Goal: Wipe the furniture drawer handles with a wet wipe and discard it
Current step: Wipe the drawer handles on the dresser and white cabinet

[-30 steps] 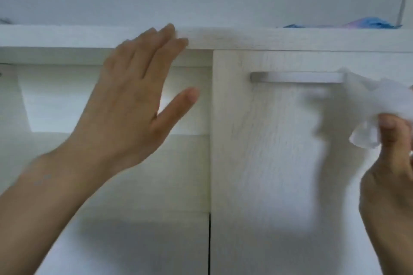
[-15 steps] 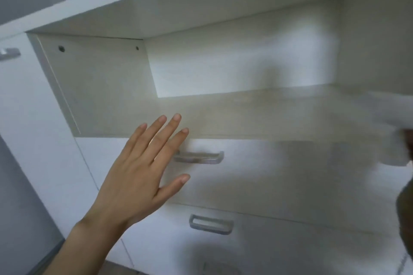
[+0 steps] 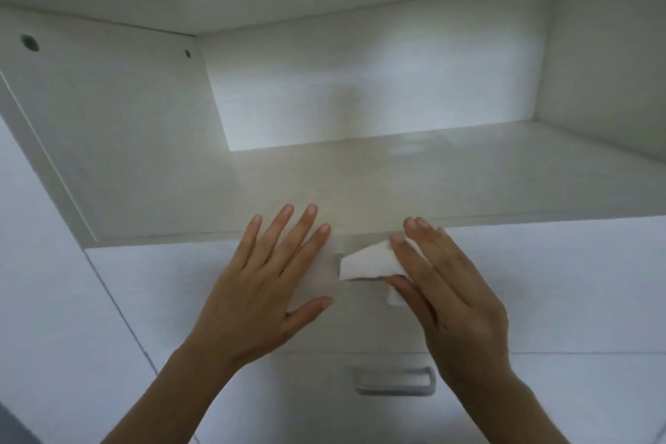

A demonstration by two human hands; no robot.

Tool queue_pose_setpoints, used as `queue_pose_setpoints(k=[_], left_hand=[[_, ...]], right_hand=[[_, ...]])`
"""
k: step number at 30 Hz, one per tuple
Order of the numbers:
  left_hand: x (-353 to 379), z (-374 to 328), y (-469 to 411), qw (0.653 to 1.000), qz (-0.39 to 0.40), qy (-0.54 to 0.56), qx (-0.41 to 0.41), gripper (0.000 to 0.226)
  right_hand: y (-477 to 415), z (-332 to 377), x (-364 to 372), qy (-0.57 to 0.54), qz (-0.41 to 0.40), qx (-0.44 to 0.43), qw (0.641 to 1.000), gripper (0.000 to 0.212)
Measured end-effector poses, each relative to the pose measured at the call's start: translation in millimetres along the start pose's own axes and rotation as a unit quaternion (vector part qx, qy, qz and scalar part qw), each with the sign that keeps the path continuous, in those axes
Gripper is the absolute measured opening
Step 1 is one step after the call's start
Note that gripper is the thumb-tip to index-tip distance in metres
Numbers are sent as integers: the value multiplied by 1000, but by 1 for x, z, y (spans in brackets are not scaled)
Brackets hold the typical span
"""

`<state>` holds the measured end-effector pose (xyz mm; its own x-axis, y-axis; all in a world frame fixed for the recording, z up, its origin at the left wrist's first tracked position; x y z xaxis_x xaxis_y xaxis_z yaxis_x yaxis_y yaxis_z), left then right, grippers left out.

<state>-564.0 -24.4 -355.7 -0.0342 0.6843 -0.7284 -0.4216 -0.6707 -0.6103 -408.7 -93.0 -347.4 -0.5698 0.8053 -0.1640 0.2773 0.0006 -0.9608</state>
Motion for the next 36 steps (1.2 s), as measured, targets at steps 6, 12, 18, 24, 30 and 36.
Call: queue_pose_setpoints(k=[6,12,18,24,30,36], left_hand=[[14,-3,10,997,-69,8,-20,74],[19,7,14,997,-80,-8,-11,77],[29,8,11,993,-120,6,-1,82],[27,8,12,989,-146,27,15,81],[27,8,12,987,-154,31,18,78],[27,8,13,989,-144,34,26,78]], right_hand=[[23,-2,17,38,-2,-20,999,32],[27,0,23,70,12,-13,997,34],[20,14,32,108,-49,-10,993,36],[16,21,35,106,-88,-8,990,22],[20,16,36,100,-96,58,989,24],[16,20,39,84,-36,-23,996,23]])
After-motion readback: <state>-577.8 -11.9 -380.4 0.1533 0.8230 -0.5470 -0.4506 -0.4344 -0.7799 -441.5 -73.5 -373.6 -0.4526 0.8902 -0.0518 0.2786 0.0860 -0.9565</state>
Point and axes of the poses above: each hand's wrist, its own y-axis away from the middle knuckle, its own x-axis out of the palm, z = x × y, the point moved 9 cm from there along -y, towards the middle knuckle, and after that the axes turned 13 degrees about -x, right-handed, at the moved point
